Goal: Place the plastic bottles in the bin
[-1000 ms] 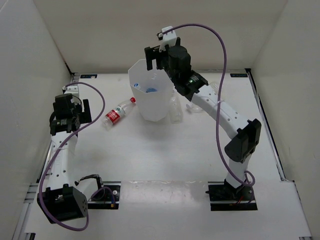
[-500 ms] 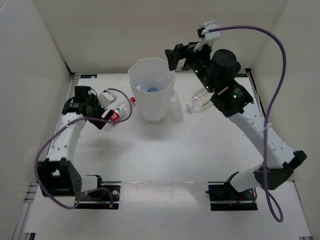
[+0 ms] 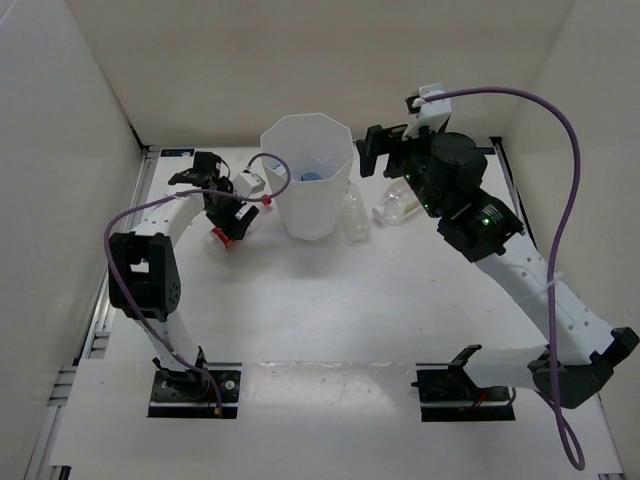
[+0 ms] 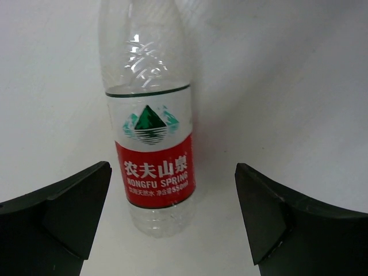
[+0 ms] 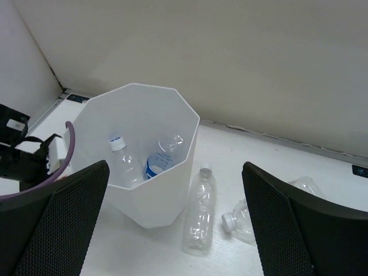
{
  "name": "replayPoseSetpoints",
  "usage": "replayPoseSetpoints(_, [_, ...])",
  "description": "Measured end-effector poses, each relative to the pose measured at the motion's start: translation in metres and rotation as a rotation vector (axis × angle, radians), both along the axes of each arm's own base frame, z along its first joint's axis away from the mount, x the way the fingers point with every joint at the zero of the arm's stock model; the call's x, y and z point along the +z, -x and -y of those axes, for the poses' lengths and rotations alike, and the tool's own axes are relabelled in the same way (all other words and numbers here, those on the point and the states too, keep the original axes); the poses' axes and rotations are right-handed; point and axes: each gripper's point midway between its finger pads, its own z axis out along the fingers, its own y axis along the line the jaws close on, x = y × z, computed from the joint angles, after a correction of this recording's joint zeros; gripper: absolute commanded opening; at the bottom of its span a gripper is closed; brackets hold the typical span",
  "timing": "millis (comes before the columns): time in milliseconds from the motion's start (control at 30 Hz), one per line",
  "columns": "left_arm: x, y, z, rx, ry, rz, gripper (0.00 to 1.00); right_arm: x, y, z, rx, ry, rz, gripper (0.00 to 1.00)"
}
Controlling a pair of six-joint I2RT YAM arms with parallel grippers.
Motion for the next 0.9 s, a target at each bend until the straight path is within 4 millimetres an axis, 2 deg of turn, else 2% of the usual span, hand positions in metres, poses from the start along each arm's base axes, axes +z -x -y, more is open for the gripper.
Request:
replayPoseSetpoints(167, [-0.009,-0.017,-0.005,0.059,-0.014,0.044,1.0,0.015,0.012,0.016,-0.023,-0.029,0.026,1.0])
replayPoseSetpoints(267, [-0.015,-0.022,-0.007,0.077,-0.022,0.055,1.0,0.013,0.016,0.021,-0.031,-0.032,0.023,1.0])
replayPoseSetpoints(433, [-0.021,-0.016,-0.008,0.079,0.011,0.041,1.0,0.0,0.015,0.022,-0.041,-0.008,-0.01,1.0])
replayPoseSetpoints(667, [-0.001,-0.013,-0.018,0.087,0.081,0.078,1.0,-0.005,0.012,0.026,-0.06,0.0,-0.02,1.0])
replayPoseSetpoints(900, [-0.016,-0.009,-0.009,0.061,0.101,0.034,1.0,-0.013,0.013,0.027,-0.063,0.021,-0.041,1.0])
